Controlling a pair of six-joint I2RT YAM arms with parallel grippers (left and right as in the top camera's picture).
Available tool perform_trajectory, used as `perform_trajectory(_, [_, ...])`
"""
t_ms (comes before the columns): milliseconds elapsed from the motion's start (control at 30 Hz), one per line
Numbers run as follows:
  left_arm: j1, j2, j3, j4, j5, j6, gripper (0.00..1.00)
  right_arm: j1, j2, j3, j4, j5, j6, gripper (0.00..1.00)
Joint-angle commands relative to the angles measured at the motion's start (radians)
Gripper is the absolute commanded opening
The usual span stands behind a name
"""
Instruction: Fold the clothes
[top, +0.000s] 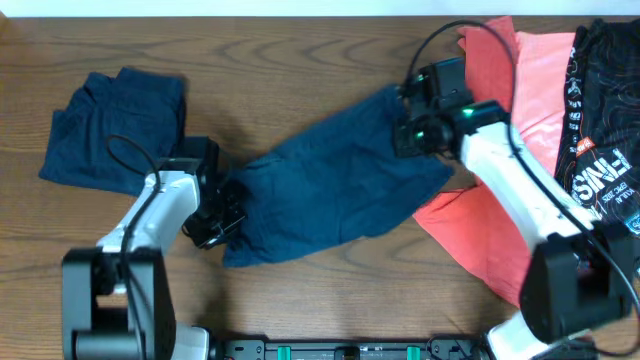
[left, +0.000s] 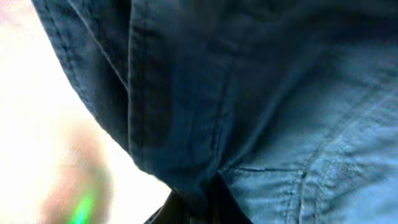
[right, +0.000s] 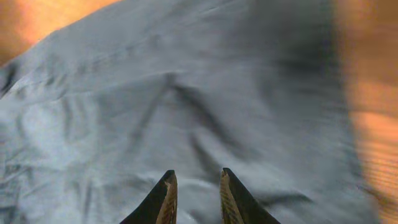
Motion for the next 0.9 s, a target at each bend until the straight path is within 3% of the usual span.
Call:
perform_trajectory(0, [0.004, -0.124, 0.083, -0.051, -0.011, 0.053, 0.06, 0.079, 0.098, 0.0, 0.008, -0.185, -0.018, 0.21])
perform_trajectory(267, [0.004, -0.384, 0.092, -0.041, 0.035, 0.052, 0.06, 0.309, 0.341, 0.0, 0.162, -0.506, -0.044, 0.17])
perform_trajectory(533, [0.003, -0.525, 0.092, 0.077, 0.233, 0.052, 0.06, 0.447, 0.422, 0.001, 0.46, -0.528, 0.07, 0.18])
perform_trajectory(600, [0.002, -0.534, 0.091, 0.088, 0.234, 0.052, 0.06, 0.451, 0.417, 0.014, 0.5, -0.528, 0.092, 0.22])
perform_trajectory(733, [0.002, -0.526, 0.091, 0.087, 0.231, 0.053, 0.06, 0.399, 0.377, 0.092, 0.345, -0.451, 0.043, 0.38])
perform_trajectory(867, [0.002, -0.518, 0.091, 0.088, 0.225, 0.053, 0.06, 0.293, 0.278, 0.15, 0.075, -0.144, 0.008, 0.41])
